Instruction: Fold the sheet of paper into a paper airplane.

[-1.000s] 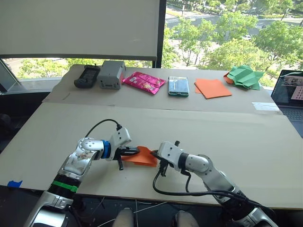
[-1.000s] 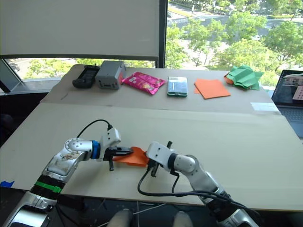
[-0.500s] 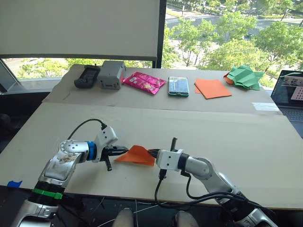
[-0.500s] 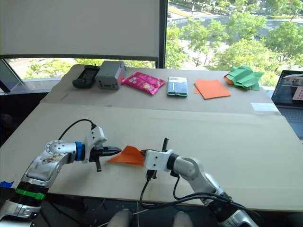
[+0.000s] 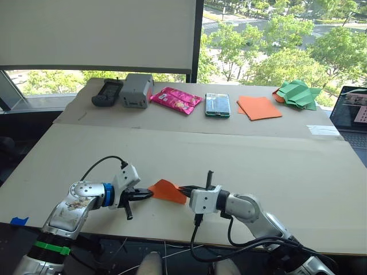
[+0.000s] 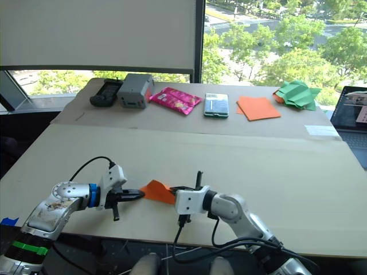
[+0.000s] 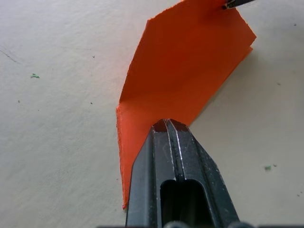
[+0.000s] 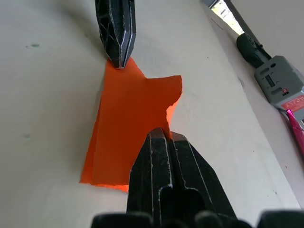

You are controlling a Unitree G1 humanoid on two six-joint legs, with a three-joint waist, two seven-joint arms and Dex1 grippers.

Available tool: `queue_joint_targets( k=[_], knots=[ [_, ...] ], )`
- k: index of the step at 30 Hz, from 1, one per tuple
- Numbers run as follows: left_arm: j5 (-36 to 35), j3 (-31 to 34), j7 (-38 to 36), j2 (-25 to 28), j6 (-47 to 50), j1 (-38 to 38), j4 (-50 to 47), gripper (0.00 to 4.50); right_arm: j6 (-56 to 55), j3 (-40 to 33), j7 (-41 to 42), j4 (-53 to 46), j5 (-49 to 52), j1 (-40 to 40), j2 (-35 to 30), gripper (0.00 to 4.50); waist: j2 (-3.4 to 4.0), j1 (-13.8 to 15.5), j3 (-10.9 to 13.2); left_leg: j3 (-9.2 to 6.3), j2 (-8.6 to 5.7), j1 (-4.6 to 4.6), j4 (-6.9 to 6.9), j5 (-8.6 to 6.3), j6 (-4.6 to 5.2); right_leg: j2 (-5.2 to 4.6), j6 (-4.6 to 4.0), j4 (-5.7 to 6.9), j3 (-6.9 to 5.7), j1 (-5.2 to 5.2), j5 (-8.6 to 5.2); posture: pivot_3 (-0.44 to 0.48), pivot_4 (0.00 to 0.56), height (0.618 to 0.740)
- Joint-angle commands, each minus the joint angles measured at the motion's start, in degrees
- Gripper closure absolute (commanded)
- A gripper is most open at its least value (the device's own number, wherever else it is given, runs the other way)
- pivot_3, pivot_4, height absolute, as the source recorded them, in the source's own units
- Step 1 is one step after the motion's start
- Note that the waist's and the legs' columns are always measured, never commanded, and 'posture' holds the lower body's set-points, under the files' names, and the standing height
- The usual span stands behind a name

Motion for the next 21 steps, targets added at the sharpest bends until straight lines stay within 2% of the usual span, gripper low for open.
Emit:
queue_joint_targets(
  k=[1,11,17,21],
  knots=[
    [0.9,-0.3,0.3,0.9,-0.3,0.4,1.8,4.50,-3.5,1.5,0.5,-0.1,-2.5,-0.4,-0.3,4.48,0.01,0.0,0.0,0.00,0.00,0.02,0.00,0.00,0.00,0.00,0.00,0.00,0.00,0.01,0.00,0.000,0.150,0.702],
    [0.7,0.0,0.0,1.3,-0.4,-0.2,2.7,4.50,-10.2,5.2,-1.0,2.2,-13.3,-2.5,-1.2,4.48,0.02,-0.5,0.0,0.00,0.02,0.15,-0.02,-0.01,-0.01,0.00,-0.01,0.04,0.01,0.02,-0.01,0.000,0.150,0.702],
    [-0.1,0.8,-0.1,1.9,0.2,-1.0,1.9,4.50,-11.3,5.9,-0.7,4.2,-16.0,-2.6,-0.7,4.48,-0.08,-0.7,-0.1,0.00,0.03,0.19,-0.02,-0.01,-0.01,0.00,-0.01,0.06,0.01,0.07,0.00,0.000,0.150,0.702],
    [-3.4,3.2,0.1,2.0,3.4,-6.5,-2.0,4.50,-12.0,5.9,-0.7,4.9,-16.9,-3.0,-0.7,4.48,-0.23,-0.8,-0.1,-0.01,0.03,0.18,-0.02,-0.01,-0.01,0.01,-0.01,0.08,0.00,0.06,0.00,0.000,0.150,0.702]
  ],
)
